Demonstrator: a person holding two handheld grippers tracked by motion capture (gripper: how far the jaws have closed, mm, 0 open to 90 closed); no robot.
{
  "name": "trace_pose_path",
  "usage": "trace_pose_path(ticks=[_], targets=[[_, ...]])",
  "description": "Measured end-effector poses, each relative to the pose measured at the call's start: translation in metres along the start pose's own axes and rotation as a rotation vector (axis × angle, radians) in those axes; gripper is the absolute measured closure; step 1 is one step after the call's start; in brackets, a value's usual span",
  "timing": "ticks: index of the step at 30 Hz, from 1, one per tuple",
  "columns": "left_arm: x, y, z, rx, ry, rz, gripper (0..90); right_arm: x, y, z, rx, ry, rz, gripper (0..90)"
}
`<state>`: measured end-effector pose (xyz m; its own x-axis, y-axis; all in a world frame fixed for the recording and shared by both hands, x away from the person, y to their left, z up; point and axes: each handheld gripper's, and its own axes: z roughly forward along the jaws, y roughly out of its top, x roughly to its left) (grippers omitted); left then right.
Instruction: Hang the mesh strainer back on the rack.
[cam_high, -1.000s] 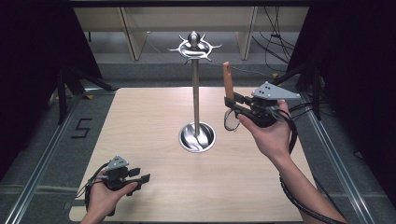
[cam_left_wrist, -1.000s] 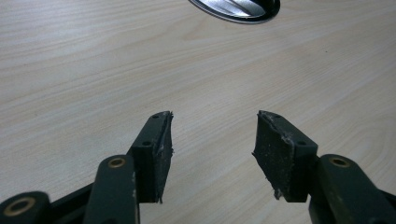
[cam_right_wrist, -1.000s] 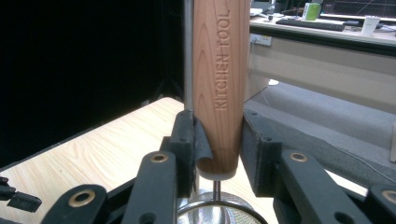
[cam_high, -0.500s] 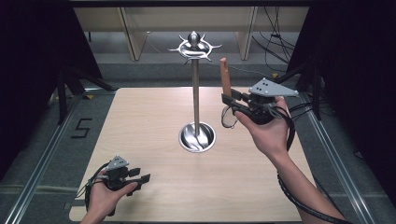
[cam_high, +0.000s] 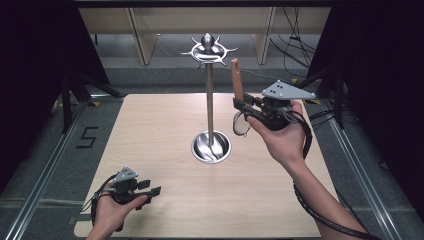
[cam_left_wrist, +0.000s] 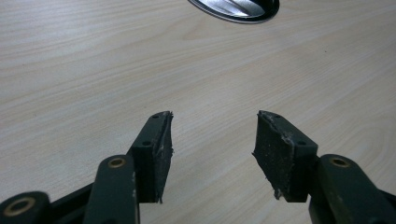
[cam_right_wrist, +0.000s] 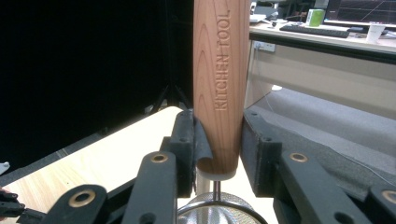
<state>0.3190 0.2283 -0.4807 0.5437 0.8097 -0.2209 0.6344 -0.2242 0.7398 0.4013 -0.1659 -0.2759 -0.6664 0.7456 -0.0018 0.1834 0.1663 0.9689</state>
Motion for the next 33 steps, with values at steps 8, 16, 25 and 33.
trace_pose_path(ticks=[8,16,25,33], targets=[[0.000,0.000,0.000,-0.005,0.000,-0.005,45.2,0.002,0.003,0.002,0.011,0.003,0.007,69.0],[-0.001,0.000,0.001,-0.017,-0.001,-0.016,45.2,0.005,0.006,0.005,0.020,0.001,0.013,69.0],[-0.001,0.000,0.001,-0.020,-0.002,-0.017,45.2,0.008,0.007,0.009,0.030,-0.005,0.026,69.0],[-0.001,0.000,0.000,-0.023,-0.002,-0.017,45.2,0.008,0.009,0.015,0.031,-0.003,0.020,69.0]])
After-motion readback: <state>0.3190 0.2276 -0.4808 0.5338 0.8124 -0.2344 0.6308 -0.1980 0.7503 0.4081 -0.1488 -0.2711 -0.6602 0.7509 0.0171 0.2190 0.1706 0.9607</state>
